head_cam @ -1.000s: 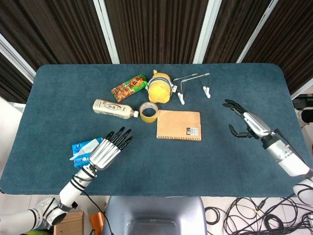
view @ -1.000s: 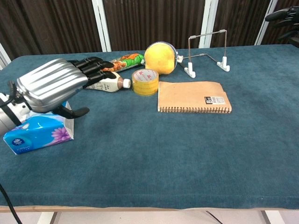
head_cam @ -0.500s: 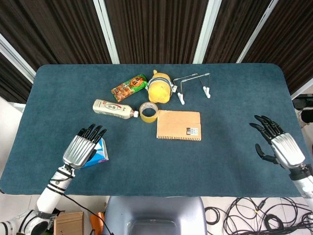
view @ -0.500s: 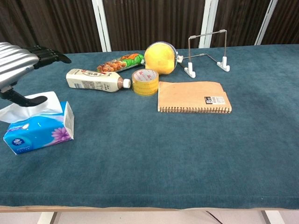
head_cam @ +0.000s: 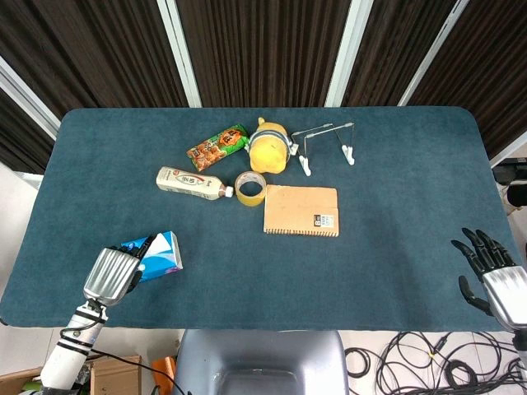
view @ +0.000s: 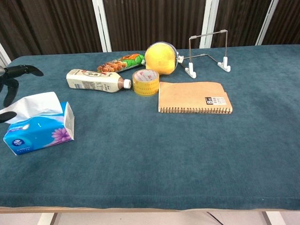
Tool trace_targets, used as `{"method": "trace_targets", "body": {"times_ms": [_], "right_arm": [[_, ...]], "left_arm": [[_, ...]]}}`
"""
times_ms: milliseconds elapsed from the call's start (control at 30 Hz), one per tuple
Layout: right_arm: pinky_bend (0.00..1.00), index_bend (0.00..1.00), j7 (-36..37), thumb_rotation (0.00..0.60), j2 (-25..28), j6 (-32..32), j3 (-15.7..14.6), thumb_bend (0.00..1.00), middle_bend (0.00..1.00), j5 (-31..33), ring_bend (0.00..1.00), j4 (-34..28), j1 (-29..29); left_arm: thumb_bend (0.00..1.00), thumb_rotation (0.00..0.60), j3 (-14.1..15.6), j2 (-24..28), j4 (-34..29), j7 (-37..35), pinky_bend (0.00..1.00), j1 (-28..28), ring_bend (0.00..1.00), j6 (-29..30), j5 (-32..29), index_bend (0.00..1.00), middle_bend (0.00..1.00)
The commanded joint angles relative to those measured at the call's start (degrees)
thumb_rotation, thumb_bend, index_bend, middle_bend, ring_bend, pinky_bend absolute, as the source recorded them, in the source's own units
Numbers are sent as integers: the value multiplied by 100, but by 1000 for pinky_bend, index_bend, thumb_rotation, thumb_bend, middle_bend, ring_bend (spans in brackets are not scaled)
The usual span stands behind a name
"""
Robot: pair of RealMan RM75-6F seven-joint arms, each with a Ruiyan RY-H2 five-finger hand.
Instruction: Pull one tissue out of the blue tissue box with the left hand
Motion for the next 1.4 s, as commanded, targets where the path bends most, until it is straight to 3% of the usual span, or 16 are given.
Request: {"method": "trace_targets", "body": {"times_ms": [33,133,333,900,1267,1400], "right_arm": [[169,161,-59,600,-84,66,-12,505,25,-105,0,95,-58],[170,160,-36,600,-144,95,6,505,24,-197,0,165,-82],[175,160,48,600,-210,1,86,505,24,-199,0,246,-84],[182,161,9,600,-363,-94,89,505,24,-448,0,408,-104],[184,162,11,600,-358,-158,126,505,24,-467,0,362,-112],[185,163,-1,600,-356,-206,130,505,25,-479,0,340,-101]], "left_arm": [[299,600,-81,-157,179,34,976,55,896,179,12,211,879],[257,600,-191,-431,415,118,1000,149,997,506,45,317,995],[250,600,-225,-695,528,115,1000,290,1000,728,6,435,1000],[255,600,-473,-1282,905,484,1000,240,1000,577,-616,431,1000],[254,600,-586,-1348,997,656,1000,241,1000,643,-847,393,1000],[252,600,-604,-1343,1006,723,1000,226,1000,631,-918,446,1000]]}}
